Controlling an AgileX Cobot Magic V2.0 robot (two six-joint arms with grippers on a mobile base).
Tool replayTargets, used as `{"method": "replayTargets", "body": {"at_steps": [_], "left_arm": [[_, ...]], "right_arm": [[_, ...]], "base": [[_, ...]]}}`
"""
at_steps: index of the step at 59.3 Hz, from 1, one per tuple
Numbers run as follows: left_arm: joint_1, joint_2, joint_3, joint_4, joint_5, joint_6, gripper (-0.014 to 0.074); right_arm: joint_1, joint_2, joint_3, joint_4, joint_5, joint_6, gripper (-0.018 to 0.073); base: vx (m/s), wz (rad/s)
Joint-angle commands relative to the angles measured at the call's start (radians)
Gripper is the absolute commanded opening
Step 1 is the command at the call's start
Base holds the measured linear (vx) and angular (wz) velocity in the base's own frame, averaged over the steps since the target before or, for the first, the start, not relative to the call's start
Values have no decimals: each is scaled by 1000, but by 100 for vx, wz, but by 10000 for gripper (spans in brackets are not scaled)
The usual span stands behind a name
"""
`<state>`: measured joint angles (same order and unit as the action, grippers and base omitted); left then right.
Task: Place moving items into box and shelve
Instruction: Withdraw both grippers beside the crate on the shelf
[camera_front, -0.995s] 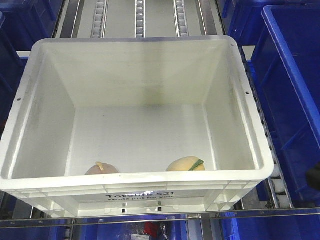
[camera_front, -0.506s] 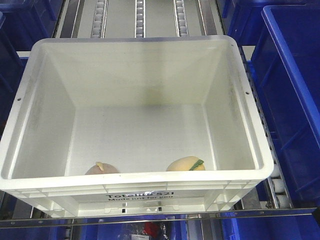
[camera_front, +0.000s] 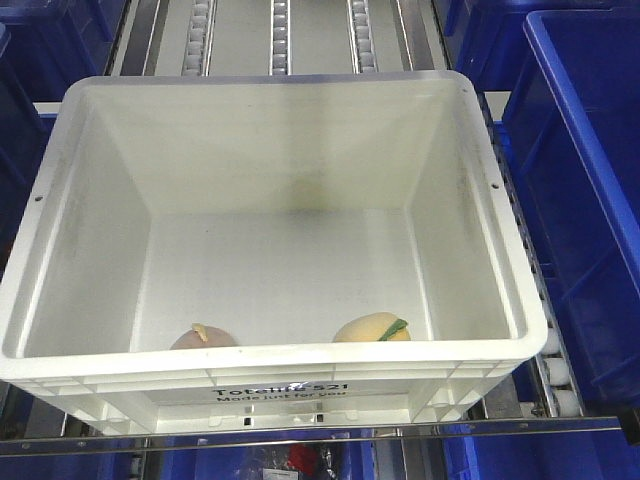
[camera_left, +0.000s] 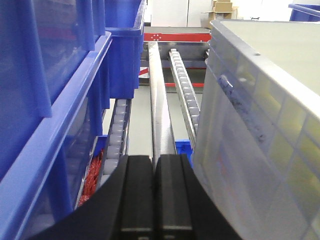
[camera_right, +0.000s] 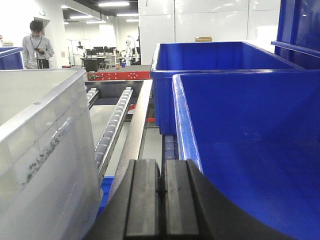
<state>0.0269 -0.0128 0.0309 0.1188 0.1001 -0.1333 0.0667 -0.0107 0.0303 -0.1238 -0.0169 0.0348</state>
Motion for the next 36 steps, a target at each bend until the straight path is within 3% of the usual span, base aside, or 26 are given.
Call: {"method": "replayTargets", "body": {"at_steps": [1,10,20,36], "left_arm": [[0,-14,25,0,-87,-11,-3],[0,-14,25,0,-87,-11,-3],[0,-14,25,0,-87,-11,-3],[0,-14,25,0,-87,-11,-3]], "right_arm": [[-5,-14,19,-3,-90,1,-16],[-5,-15,20,7,-96,-18,-16],[-5,-15,20,124,-99,-138,-16],[-5,-15,20,117,-99,-142,-16]], "base": [[0,0],[0,0],[0,0],[0,0]]}}
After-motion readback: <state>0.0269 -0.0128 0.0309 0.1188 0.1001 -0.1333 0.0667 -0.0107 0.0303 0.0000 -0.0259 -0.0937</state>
